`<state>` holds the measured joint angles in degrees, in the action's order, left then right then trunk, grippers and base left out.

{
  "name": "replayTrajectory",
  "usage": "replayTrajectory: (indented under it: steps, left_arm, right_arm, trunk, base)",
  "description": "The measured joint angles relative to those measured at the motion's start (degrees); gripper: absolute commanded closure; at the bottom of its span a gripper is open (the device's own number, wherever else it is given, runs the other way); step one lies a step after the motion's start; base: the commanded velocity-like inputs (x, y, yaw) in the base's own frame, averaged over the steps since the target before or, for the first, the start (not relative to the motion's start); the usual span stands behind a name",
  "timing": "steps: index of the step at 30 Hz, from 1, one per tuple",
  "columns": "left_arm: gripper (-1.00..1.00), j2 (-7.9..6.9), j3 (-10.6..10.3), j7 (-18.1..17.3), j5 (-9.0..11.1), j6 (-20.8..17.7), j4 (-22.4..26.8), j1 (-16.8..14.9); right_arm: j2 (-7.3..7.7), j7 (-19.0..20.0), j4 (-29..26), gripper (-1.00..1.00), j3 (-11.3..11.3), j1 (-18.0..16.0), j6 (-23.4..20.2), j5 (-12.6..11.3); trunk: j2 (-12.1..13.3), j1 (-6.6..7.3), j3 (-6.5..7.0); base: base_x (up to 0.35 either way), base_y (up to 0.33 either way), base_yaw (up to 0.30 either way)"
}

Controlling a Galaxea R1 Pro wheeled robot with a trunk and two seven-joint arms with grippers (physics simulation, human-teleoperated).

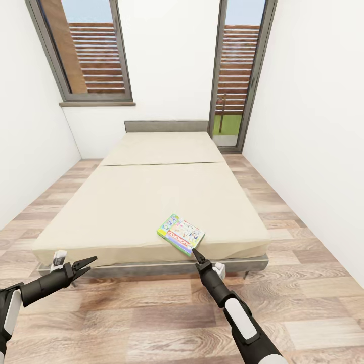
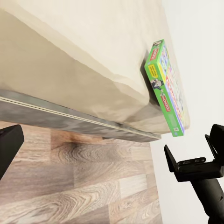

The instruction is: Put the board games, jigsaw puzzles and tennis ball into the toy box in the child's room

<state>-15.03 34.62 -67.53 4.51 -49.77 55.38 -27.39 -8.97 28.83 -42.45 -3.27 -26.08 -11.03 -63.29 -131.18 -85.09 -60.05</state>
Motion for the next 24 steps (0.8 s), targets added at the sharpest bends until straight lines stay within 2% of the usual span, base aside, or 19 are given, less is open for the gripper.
replayTrajectory:
  steps: [24]
  left_arm:
    - [-1.00, 0.00, 0.0, 0.0, -0.1, 0.0, 0.0, 0.0]
  right_arm:
    - [0.01, 0.0, 0.0, -1.00, 0.0, 0.0, 0.0, 0.0]
  trunk:
    - [0.0, 0.00, 0.00]
  base:
    - [0.017, 0.000, 0.000]
